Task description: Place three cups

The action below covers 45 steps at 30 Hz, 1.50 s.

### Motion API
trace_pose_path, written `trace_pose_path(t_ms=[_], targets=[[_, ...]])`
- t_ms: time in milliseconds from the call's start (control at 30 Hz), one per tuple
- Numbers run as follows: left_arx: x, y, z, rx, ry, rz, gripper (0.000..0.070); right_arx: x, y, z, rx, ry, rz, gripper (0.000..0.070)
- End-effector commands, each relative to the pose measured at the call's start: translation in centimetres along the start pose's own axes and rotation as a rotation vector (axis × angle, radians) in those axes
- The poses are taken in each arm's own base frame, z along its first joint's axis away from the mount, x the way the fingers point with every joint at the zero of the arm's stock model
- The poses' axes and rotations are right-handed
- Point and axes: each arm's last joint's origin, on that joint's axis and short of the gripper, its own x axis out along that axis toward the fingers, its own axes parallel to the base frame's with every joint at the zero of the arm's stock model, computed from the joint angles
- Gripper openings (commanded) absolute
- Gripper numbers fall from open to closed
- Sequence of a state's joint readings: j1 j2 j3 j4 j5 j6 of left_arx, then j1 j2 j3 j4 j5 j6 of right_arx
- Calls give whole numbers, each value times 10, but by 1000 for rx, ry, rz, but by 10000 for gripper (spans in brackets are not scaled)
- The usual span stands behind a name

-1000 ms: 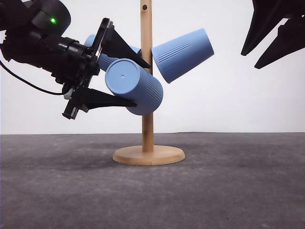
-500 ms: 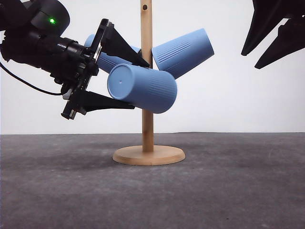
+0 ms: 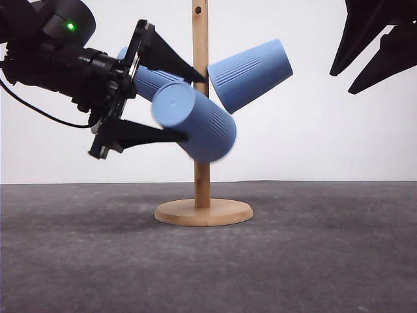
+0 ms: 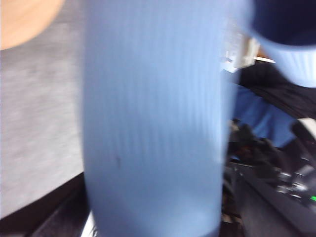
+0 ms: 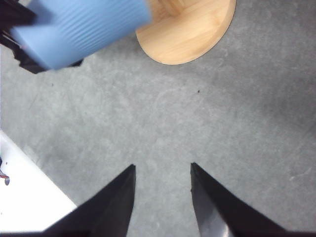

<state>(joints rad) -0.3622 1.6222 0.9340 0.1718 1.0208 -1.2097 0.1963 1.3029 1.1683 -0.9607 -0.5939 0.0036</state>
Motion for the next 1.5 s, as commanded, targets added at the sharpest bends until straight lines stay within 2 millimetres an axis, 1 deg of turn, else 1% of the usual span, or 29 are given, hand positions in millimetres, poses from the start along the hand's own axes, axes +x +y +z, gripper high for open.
trace_pose_path(t_ms=[0,167,533,967,1467], targets=[[4,-5,5,-12,3,-24,523,0,2,4,-20,-4,2,223],[4,-9,6,-6,-3,-47,523,0,2,4,-20,-4,2,222],[4,-8,6,-9,7,-46,522,0,2,3,-16,2,2,222],[3,-2,4,-7,20,-8,521,0,2,3,-15,3,2,223],[-5,-6,3,53,82,-49,522,0,2,3,-11,8,2,222]])
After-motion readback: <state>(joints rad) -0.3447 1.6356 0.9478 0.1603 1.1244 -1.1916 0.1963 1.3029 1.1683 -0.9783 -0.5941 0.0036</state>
